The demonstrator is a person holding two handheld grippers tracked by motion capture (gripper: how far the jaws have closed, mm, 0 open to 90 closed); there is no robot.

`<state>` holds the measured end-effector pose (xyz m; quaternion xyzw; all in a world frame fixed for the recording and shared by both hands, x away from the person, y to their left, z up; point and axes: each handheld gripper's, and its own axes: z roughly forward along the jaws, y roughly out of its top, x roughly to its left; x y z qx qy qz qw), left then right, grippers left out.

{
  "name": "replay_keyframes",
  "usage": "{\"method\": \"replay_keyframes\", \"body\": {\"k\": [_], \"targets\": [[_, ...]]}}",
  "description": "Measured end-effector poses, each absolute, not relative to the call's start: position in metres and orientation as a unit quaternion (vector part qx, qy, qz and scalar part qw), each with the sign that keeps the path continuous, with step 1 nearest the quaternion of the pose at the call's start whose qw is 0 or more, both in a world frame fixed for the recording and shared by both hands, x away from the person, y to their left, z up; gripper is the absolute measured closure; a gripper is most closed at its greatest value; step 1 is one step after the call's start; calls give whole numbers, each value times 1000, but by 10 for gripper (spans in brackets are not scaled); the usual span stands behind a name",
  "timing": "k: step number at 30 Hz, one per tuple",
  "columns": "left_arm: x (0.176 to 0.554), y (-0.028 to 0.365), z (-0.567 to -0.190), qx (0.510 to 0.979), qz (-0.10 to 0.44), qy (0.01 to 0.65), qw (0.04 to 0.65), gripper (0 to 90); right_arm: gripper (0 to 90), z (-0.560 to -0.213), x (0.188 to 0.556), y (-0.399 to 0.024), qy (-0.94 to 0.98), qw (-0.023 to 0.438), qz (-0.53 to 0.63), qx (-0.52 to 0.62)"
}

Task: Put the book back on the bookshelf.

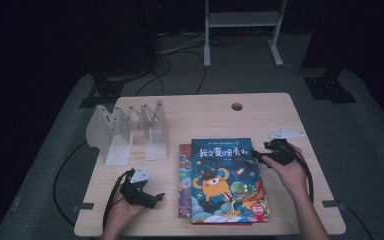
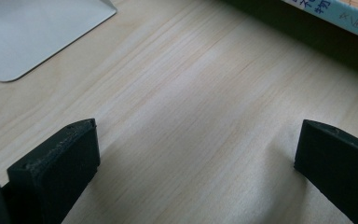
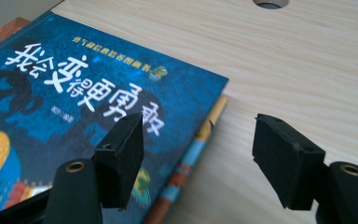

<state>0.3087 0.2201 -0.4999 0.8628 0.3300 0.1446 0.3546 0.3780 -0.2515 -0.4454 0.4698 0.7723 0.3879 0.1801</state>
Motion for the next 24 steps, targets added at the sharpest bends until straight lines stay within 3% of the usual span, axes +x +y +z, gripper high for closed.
{"method": "replay_keyframes", "body": {"k": [13, 24], "targets": [[307, 229, -495, 854, 145, 342, 364, 0, 316, -459, 414, -226, 784, 147, 369, 477], [307, 231, -492, 853, 144, 342, 368, 0, 303, -463, 422, -221, 787, 124, 377, 472]]}}
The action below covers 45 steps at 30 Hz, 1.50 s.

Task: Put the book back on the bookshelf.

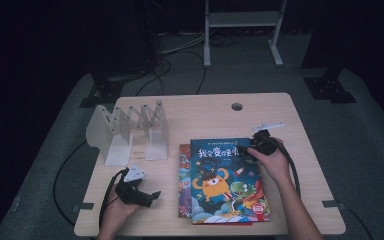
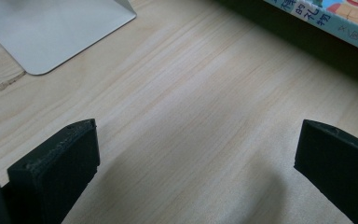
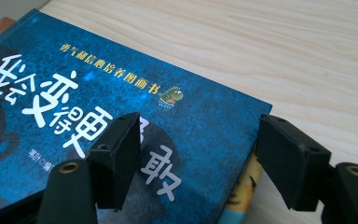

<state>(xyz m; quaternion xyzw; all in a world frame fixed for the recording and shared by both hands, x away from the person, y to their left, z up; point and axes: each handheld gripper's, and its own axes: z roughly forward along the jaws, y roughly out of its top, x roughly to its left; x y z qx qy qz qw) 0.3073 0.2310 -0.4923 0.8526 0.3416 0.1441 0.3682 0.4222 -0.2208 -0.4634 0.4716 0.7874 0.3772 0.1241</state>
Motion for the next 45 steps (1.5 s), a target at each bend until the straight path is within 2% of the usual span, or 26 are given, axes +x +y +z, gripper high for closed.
{"method": "replay_keyframes", "body": {"k": [16, 25, 37, 45], "targets": [[310, 222, -476, 850, 133, 334, 385, 0, 308, -462, 439, -177, 817, 93, 381, 422], [320, 206, -458, 856, 131, 307, 394, 0, 303, -459, 446, -150, 833, 79, 376, 398], [339, 196, -452, 850, 123, 310, 407, 0, 308, -461, 454, -115, 846, 51, 388, 362], [339, 190, -456, 856, 113, 307, 401, 0, 305, -459, 453, -93, 855, 51, 388, 339]]}}
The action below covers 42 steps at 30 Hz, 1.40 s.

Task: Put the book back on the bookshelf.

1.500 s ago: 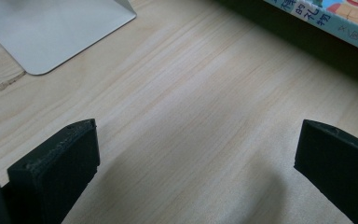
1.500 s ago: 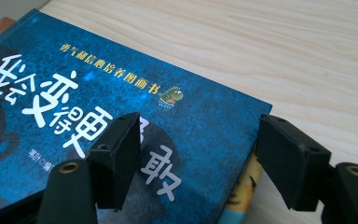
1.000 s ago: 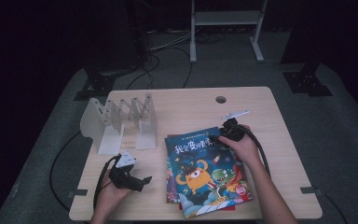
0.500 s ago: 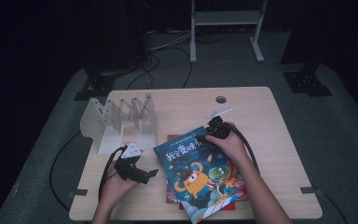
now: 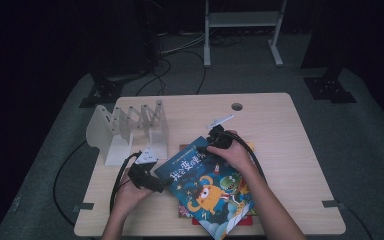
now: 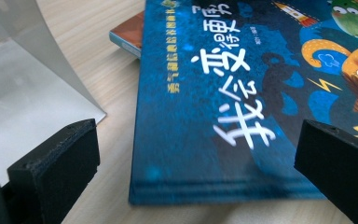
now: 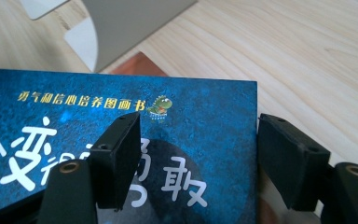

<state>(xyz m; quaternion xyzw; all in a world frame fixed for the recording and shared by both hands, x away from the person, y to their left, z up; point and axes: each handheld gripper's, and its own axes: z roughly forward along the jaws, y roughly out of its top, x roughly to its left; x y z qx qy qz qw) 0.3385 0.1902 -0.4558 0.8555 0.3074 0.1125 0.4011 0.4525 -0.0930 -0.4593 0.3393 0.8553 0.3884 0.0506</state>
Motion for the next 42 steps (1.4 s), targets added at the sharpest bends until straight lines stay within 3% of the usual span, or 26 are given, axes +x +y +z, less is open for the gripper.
{"method": "replay_keyframes", "body": {"k": [13, 32, 42], "targets": [[336, 188, -466, 854, 79, 310, 410, 0, 348, -451, 444, -94, 859, 85, 386, 325], [334, 186, -466, 856, 72, 311, 407, 0, 338, -430, 388, -201, 838, 131, 392, 356], [334, 186, -466, 856, 72, 313, 404, 0, 338, -441, 348, -252, 830, 142, 386, 376]]}}
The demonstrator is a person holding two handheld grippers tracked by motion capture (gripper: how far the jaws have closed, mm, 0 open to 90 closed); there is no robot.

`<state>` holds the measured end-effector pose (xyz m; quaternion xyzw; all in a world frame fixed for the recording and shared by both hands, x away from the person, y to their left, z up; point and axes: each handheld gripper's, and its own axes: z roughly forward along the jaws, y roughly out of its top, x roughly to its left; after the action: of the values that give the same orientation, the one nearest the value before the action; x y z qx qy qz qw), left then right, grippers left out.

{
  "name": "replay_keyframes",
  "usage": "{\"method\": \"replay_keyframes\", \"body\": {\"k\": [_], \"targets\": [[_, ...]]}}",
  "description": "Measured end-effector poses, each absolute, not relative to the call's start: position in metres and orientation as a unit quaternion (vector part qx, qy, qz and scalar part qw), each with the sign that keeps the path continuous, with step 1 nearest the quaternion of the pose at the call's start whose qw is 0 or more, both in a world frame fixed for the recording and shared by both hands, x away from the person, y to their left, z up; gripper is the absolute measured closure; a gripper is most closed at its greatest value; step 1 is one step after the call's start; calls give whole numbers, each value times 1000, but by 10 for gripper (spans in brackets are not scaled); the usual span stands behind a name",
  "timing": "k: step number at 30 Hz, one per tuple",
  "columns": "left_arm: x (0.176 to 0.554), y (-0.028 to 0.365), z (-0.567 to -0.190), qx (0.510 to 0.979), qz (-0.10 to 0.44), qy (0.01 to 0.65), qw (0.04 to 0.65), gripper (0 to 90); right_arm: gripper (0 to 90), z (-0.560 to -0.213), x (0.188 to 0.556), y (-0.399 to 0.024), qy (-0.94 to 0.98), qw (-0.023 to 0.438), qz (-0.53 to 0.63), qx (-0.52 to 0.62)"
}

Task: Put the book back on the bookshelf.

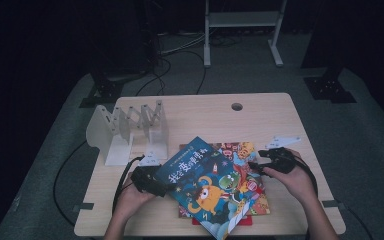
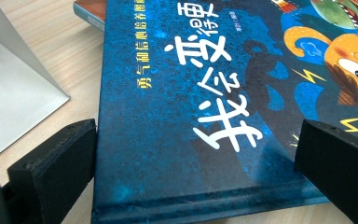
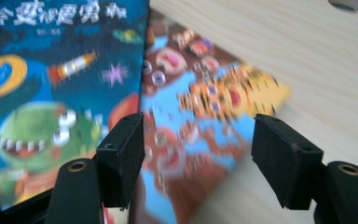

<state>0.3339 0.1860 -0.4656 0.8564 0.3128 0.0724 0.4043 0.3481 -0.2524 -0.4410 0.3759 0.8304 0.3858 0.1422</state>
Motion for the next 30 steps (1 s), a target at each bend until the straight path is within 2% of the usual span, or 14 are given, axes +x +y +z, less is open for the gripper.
{"method": "replay_keyframes", "body": {"k": [9, 16, 30], "targets": [[334, 186, -465, 857, 72, 313, 404, 0, 335, -452, 308, -281, 824, 137, 389, 389], [333, 186, -465, 857, 74, 313, 403, 0, 334, -461, 283, -279, 828, 128, 391, 381], [331, 183, -465, 864, 58, 297, 402, 0, 319, -467, 289, -279, 825, 134, 387, 388]]}}
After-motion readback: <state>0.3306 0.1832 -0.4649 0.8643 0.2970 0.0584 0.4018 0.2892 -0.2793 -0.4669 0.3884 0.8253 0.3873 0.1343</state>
